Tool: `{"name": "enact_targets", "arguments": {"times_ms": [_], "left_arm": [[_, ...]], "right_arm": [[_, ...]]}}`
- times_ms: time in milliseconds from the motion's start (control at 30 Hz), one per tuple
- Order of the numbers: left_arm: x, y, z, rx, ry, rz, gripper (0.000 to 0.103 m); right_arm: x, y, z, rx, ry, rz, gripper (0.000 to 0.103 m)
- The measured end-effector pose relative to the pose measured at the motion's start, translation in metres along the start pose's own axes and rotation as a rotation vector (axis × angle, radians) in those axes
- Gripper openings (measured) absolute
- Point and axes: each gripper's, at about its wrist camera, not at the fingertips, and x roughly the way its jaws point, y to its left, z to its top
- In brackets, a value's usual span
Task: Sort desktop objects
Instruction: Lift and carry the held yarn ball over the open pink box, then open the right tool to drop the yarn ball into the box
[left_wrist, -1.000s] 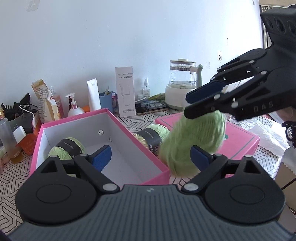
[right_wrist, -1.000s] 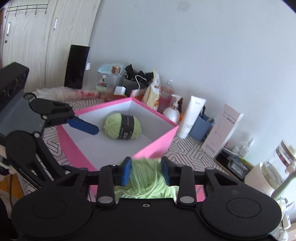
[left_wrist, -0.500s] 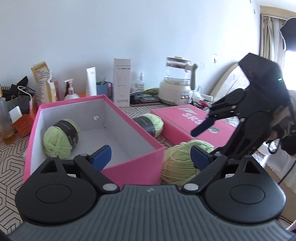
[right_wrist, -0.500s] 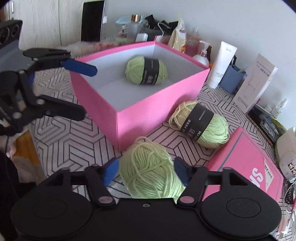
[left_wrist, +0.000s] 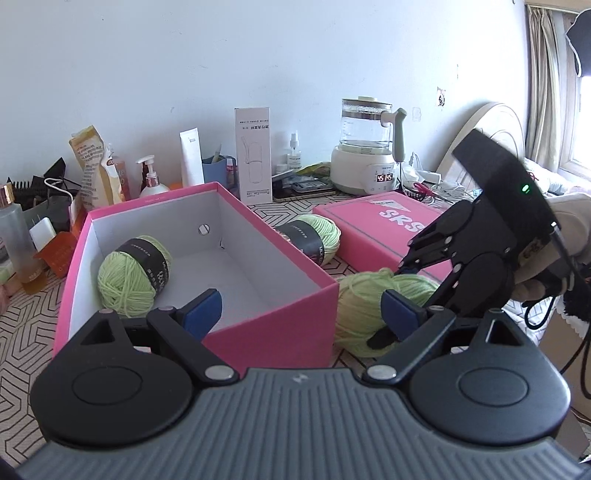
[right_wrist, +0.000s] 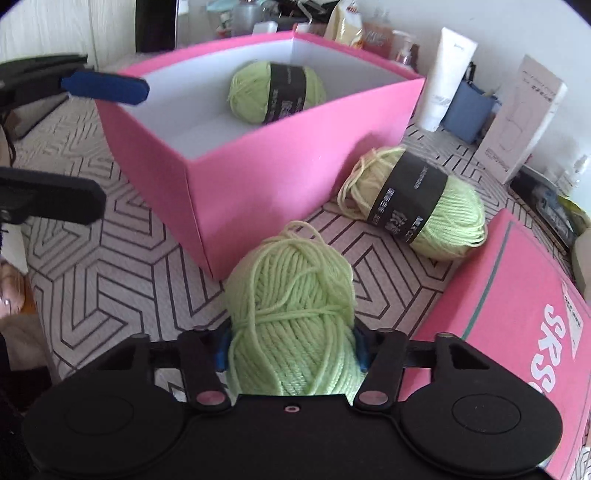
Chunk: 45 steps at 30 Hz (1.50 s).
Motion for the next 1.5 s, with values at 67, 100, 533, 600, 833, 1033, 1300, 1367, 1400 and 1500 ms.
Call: {"name": "enact_targets", "arguments": {"times_ms": [67, 100, 533, 600, 833, 1033, 1300, 1367, 1400, 1500], "left_arm": [[-0.001, 0.000, 0.002, 0.007, 0.002, 0.002, 0.094], [-0.001, 0.000, 0.003, 0.008, 0.004, 0.001, 0.094], [0.004, 0.028, 0.017, -0.078, 0.018, -0.005, 0.094], [0.005, 0.040, 0.018, -0.107, 0.019, 0.001, 0.094], [0.013, 0.077, 0.018, -0.147, 0.043, 0.088, 0.093], [0.022, 0.097, 0.015, -0.163, 0.088, 0.114, 0.093], [0.025, 0.102, 0.014, -0.183, 0.090, 0.090, 0.094], [0.024, 0.098, 0.015, -0.178, 0.085, 0.085, 0.094], [0.023, 0.095, 0.015, -0.172, 0.081, 0.082, 0.094], [0.021, 0.084, 0.018, -0.154, 0.068, 0.073, 0.094]], "right_arm": [[-0.013, 0.000, -0.001, 0.015, -0.049, -0.007, 0.058], [-0.021, 0.000, -0.001, 0.021, -0.078, -0.016, 0.058], [-0.091, 0.025, 0.044, -0.050, -0.317, -0.003, 0.058], [-0.086, 0.030, 0.057, -0.074, -0.328, 0.015, 0.058], [-0.048, 0.029, 0.106, -0.095, -0.307, 0.089, 0.060], [-0.010, 0.019, 0.128, -0.054, -0.261, 0.164, 0.069], [0.006, -0.005, 0.128, 0.073, -0.254, 0.191, 0.071], [0.001, -0.007, 0.122, 0.085, -0.259, 0.180, 0.071], [-0.001, -0.008, 0.119, 0.090, -0.262, 0.175, 0.071], [-0.008, -0.010, 0.109, 0.107, -0.270, 0.158, 0.071]]}}
